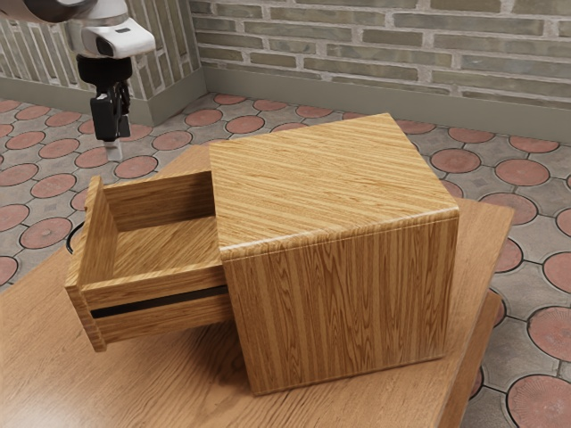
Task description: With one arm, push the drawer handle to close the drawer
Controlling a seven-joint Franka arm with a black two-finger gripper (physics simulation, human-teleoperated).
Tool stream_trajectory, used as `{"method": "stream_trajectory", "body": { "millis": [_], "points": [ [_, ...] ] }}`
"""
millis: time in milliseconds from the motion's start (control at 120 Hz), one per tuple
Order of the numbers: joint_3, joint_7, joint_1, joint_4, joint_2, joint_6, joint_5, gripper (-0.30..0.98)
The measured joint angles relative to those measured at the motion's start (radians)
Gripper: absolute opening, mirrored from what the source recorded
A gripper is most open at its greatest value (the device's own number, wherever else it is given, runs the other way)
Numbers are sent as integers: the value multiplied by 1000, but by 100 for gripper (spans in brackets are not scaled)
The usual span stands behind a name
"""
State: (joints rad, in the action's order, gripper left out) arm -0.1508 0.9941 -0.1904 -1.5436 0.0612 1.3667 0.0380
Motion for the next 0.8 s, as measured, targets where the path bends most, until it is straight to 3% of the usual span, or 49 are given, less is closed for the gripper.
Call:
{"method": "stream_trajectory", "body": {
  "millis": [208,267,350,475,542,708,800],
  "points": [
    [2,0,-3,1,1,0,-7,69],
    [-1,-1,-2,89,11,-13,-6,68],
    [17,-2,3,191,102,-72,-6,68],
    [57,-1,-2,187,209,-204,-3,68],
    [108,10,-5,120,250,-255,-1,68],
    [168,39,-45,-310,461,-199,26,68],
    [202,60,-52,-404,461,-142,49,56]
  ]
}}
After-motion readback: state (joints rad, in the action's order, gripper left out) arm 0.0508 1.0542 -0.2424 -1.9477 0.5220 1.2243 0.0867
